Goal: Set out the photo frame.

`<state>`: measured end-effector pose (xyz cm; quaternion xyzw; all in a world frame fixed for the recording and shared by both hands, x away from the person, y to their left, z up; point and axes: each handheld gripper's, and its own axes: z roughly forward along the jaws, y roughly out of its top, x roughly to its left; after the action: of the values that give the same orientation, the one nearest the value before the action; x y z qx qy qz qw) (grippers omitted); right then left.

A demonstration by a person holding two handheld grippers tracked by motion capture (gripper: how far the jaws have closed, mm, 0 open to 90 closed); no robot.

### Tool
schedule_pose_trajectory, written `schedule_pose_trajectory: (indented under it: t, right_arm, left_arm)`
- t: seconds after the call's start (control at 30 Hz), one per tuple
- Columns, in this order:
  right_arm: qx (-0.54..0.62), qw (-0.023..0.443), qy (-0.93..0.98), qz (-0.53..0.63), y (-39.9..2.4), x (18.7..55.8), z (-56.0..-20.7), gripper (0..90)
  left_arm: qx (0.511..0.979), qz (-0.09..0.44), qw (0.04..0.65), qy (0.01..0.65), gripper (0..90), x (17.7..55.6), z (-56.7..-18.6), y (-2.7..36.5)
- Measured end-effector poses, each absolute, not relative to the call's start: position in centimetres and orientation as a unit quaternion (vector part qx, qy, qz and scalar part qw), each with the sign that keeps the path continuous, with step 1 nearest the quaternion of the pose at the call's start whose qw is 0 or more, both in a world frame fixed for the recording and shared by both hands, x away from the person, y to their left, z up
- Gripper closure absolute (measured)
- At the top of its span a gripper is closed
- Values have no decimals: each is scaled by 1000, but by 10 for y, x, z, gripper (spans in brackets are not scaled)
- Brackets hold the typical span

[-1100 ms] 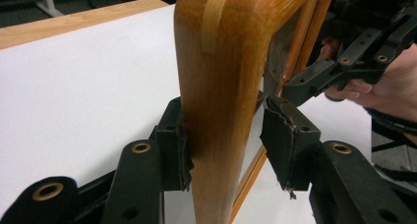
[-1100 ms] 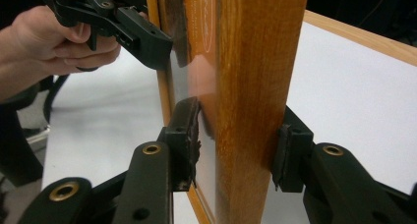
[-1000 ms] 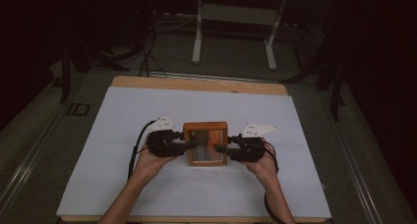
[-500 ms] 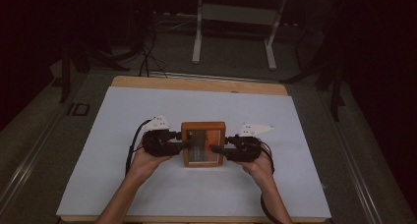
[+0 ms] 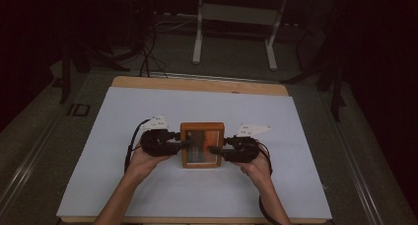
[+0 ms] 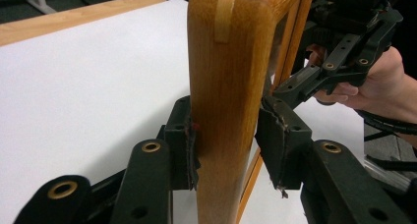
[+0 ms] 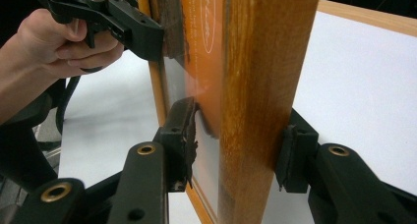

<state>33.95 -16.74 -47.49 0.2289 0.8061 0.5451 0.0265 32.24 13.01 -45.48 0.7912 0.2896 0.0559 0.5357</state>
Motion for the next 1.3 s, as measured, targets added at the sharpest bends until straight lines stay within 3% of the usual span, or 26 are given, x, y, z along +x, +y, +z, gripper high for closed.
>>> schedule_pose_trajectory:
  t: [1.3]
  right_arm:
    - [273,11,805,526,-154,350,-501,559]
  left_arm:
    - [784,48,524,330,566,338,-477,135]
